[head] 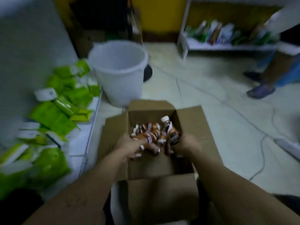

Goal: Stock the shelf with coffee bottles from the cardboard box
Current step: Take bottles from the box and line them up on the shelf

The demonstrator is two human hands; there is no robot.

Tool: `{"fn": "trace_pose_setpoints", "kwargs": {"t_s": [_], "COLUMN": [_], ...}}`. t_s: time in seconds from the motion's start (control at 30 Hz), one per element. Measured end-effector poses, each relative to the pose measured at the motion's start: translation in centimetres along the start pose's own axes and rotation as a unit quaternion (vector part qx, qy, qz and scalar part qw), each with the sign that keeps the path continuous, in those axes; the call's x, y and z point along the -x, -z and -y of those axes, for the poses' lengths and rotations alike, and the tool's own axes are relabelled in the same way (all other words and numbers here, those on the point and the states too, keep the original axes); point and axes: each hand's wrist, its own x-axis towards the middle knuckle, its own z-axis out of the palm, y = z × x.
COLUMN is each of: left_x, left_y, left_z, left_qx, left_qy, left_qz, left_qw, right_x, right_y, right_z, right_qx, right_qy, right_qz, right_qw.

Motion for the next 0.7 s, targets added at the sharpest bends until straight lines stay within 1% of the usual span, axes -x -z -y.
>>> {"fn": "trace_pose_setpoints", "kwargs": {"t_s": [0.07,0.13,0.23,0.27,0.33,0.4,0.5,0.57,0.63,0.7], "left_x": [3.7,7.5,13.3,15.3,19.0,22.2,26.3,28.3,30.2,31.3], "left_y": [2.9,5.4,8.2,8.8,10.0,11.6,14.6,16.6,18.3,19.9], "left_z": [-3.3,-6.0,-8.9,-9.5,-10.7,-12.1,-14.5,-15.8,-16.6,-16.9], "left_qx": [0.143,0.244,0.282,0.281,0.259,0.239,0.179,0.128,0.063,0.008], "left_qy": [0.0,-0.052,-0.161,-0.199,-0.265,-0.314,-0.387,-0.42,-0.439,-0.437], "left_qz": [0.016,0.036,0.055,0.072,0.081,0.065,-0.006,-0.063,-0.116,-0.162], "left_qw": [0.99,0.968,0.944,0.936,0.925,0.917,0.904,0.896,0.889,0.885], "right_x": [3.8,7.9,14.1,16.0,19.7,22.6,25.4,26.6,27.4,27.4], "right_y": [4.7,8.8,13.3,14.5,16.7,18.7,21.2,22.1,22.5,22.3], "right_z": [3.0,6.1,10.1,11.2,12.9,14.1,15.7,16.9,18.3,19.9], "right_qx": [-0.081,-0.15,-0.216,-0.236,-0.266,-0.277,-0.275,-0.278,-0.286,-0.302], "right_qy": [0.056,0.122,0.224,0.257,0.311,0.347,0.39,0.41,0.433,0.46], "right_qz": [-0.045,-0.067,-0.108,-0.118,-0.112,-0.101,-0.113,-0.122,-0.126,-0.121], "right_qw": [0.994,0.979,0.944,0.93,0.905,0.89,0.871,0.86,0.845,0.826]}}
